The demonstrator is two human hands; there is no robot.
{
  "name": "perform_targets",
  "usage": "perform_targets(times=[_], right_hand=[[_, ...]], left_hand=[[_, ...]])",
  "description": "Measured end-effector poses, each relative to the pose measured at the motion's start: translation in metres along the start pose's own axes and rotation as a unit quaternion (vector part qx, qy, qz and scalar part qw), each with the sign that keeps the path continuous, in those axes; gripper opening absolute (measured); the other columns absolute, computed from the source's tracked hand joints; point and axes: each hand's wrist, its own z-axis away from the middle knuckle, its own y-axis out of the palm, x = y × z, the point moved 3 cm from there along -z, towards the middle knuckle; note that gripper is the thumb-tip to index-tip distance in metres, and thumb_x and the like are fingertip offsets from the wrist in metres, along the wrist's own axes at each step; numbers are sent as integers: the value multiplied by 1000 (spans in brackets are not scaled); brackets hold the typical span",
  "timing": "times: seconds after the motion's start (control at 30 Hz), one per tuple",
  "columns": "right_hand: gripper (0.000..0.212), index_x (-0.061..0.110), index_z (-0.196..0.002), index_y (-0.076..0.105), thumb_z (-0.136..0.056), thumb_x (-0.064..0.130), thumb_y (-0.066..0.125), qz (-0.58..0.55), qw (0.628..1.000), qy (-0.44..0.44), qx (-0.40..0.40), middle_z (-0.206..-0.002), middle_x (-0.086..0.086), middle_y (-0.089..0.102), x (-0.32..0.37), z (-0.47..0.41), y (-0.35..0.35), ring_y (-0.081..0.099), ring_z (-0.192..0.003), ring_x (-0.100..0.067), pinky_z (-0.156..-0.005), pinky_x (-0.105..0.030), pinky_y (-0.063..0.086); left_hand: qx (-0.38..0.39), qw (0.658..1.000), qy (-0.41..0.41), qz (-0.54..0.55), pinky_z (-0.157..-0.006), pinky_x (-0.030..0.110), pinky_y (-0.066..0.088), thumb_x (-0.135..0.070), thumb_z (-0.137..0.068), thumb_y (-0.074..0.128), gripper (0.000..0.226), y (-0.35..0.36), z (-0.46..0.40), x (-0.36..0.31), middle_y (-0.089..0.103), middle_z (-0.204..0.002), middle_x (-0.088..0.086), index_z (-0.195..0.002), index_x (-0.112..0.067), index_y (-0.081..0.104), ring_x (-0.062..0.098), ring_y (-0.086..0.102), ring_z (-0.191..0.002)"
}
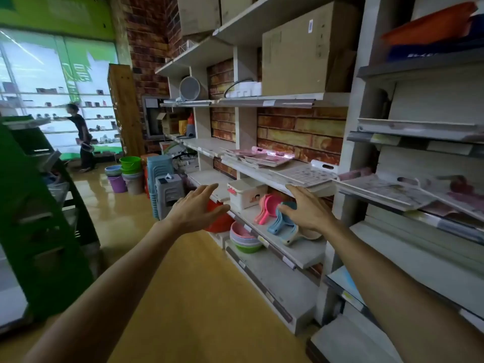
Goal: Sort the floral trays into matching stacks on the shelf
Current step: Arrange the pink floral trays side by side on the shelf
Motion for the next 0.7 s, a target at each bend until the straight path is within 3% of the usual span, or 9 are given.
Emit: perform_targets(times=[0.4, 0.7], right_hand=[[69, 25, -151, 26, -93, 50, 52, 36, 999, 12, -3, -156, -1, 33, -8, -167, 64, 38, -137, -28, -108, -44, 37], [69, 25, -150, 29, -91, 50, 54, 16, 999, 6, -28, -155, -1, 36, -26, -330, 106, 43, -134, -28, -103, -44, 42]], left_hand=[[0, 999, -3, 35, -104, 58, 43, -79, -79, 38, 87, 43, -159, 94, 32, -156, 6, -151, -32, 20, 31, 41, -137], [2, 999, 4, 42, -104, 57, 43, -67, -86, 45, 79, 64, -308, 153, 31, -157, 8, -151, -28, 23, 31, 45, -134]])
